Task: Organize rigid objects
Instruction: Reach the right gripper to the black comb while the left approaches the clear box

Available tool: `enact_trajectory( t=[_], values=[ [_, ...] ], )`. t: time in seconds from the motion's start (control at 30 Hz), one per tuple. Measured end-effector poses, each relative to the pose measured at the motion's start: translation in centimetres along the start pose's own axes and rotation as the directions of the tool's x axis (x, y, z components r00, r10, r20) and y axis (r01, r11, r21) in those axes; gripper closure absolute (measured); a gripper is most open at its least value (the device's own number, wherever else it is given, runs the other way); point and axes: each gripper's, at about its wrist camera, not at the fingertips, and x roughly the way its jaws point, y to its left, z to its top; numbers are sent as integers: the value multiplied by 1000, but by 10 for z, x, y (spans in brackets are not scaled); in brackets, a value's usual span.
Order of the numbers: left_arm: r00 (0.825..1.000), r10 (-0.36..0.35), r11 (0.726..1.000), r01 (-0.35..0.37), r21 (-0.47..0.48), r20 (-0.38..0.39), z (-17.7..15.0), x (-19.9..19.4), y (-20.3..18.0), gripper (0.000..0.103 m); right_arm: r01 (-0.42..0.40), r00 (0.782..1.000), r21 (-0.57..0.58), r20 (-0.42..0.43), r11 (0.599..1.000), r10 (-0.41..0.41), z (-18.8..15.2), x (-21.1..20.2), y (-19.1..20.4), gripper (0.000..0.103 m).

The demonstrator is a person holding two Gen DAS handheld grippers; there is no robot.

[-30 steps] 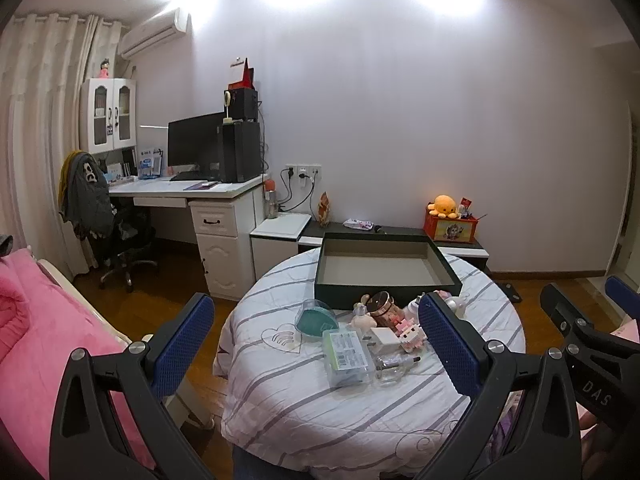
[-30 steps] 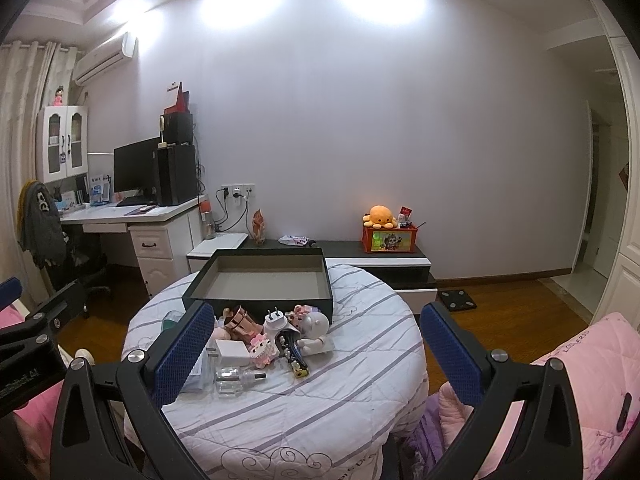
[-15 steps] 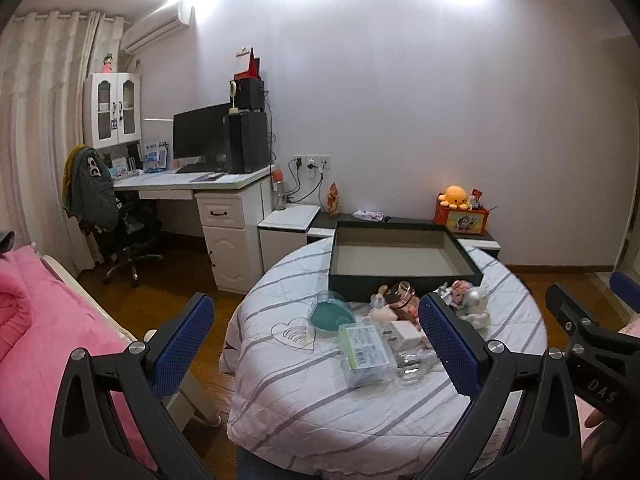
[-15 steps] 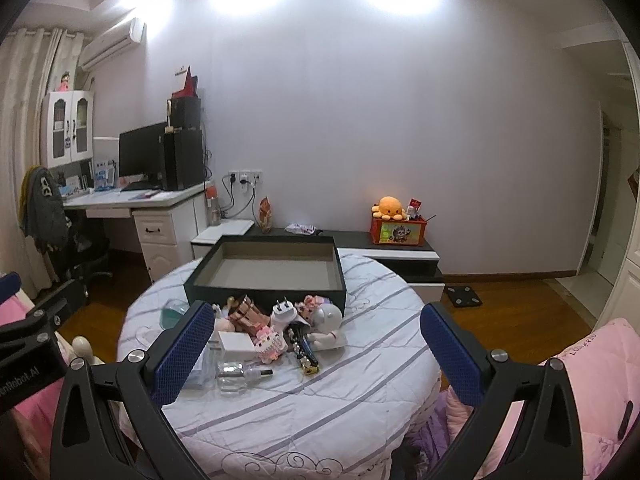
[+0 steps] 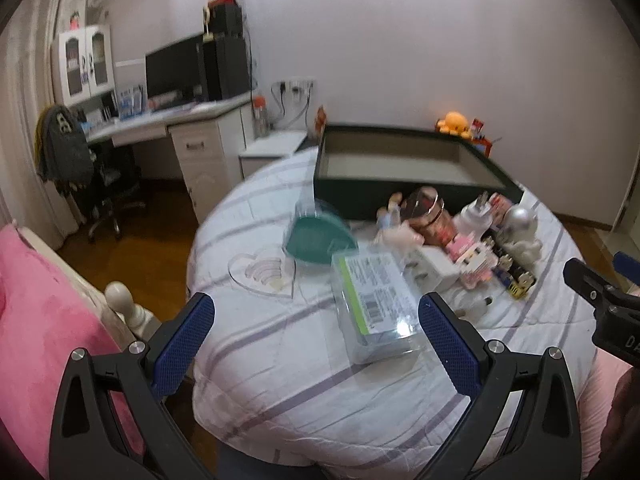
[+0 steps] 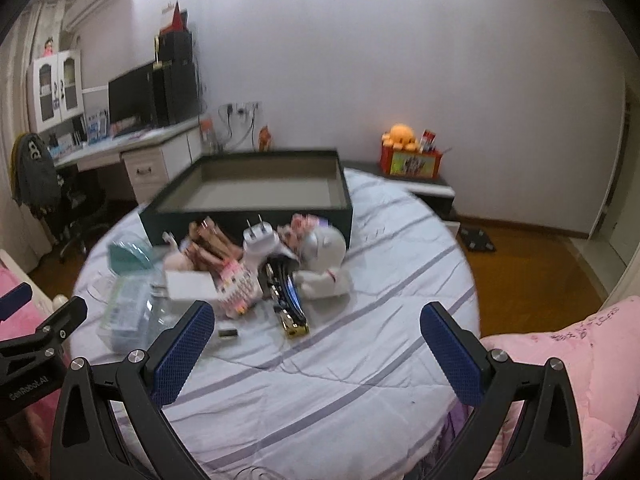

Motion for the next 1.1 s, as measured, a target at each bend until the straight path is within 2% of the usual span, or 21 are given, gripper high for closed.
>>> enact_trajectory(
  t=[0.27,0.37,0.47,0.57,0.63,0.7,0.9,1.0,1.03,1.1],
  values=[
    [993,8,1000,-8,-5,-114,2,35,-19,0,-55,992,27,-111,998,57,-3,46,-16,0],
    [989,35,999,-35,2,-141,4,47,-25,0,-88,986,30,-141,996,92,1,62,-23,0],
    [987,37,998,-44,-41,-155,8,55,-25,0,-140,974,25,-175,990,142,4,78,-26,3],
    [985,43,996,-56,-76,-169,11,61,-23,0,-177,958,30,-223,984,180,6,93,-28,12],
    [985,43,994,-59,-90,-170,12,63,-23,0,-218,943,35,-252,975,220,5,101,-28,24],
    [983,37,992,-58,-113,-181,12,65,-23,0,-238,934,17,-270,971,234,5,106,-24,28],
    [978,32,997,-45,-58,-207,9,69,-32,0,-265,925,-7,-284,964,252,10,112,-14,39],
    [973,26,998,-38,-49,-231,8,85,-26,0,-255,924,1,-295,967,244,9,113,-9,49],
    [972,15,998,-31,-62,-236,8,91,-22,1,-250,926,7,-290,968,241,9,110,-8,55],
    [967,-20,998,3,-68,-253,8,99,-14,7,-244,929,19,-281,970,239,11,108,-4,62]
  ],
)
